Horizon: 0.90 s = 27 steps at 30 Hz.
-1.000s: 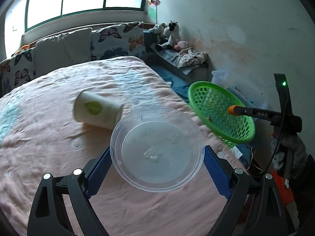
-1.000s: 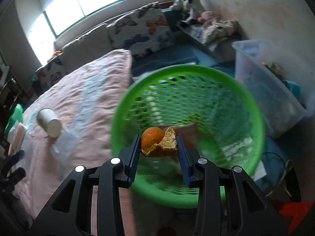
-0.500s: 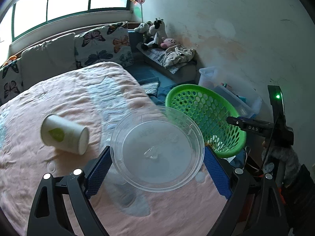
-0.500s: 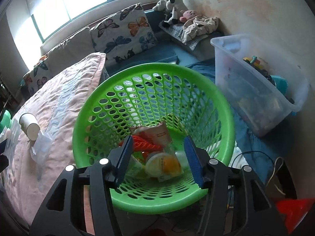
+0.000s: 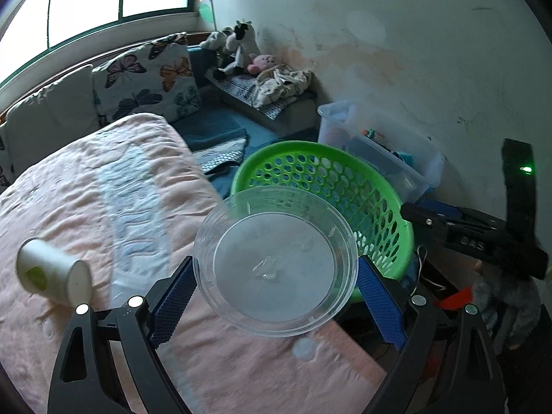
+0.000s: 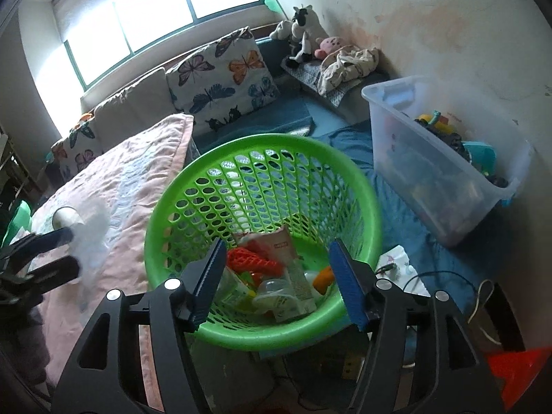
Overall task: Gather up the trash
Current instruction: 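Lower the clear round lid into the green basket with the left gripper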
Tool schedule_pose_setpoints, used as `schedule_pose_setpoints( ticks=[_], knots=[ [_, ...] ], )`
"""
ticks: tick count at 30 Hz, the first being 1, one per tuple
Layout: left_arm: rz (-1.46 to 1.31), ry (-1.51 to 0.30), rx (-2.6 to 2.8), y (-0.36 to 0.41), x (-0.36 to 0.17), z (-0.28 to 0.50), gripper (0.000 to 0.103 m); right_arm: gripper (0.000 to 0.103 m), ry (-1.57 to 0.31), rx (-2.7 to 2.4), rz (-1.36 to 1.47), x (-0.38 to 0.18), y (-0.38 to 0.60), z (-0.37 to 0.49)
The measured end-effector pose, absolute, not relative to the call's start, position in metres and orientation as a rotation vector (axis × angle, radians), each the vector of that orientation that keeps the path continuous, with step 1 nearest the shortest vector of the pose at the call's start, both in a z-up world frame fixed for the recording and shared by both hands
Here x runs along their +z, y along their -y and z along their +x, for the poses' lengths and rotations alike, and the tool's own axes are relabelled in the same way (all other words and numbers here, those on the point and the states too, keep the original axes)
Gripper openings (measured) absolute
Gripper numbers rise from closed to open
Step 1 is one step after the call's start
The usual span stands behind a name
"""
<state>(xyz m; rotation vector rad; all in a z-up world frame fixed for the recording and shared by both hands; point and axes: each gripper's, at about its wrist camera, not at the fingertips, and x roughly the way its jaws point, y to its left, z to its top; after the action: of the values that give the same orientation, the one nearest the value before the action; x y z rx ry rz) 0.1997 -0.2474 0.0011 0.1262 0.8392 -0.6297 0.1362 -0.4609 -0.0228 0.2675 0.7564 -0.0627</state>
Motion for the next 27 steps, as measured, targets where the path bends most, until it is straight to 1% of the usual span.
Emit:
schedule_pose_setpoints(
  ticks=[14,27],
  knots=[
    [0.176,-0.907,-0.678,0.31,-0.026,0.219,0.088,0.067,-0.74,-0.092,0.278,-0.022,0.478,0.101],
    [0.187,-0.934,-0.678,0.326,-0.038,0.224,0.09,0.068,-0.74,-0.114,0.269,-0.025,0.482,0.091]
  ],
)
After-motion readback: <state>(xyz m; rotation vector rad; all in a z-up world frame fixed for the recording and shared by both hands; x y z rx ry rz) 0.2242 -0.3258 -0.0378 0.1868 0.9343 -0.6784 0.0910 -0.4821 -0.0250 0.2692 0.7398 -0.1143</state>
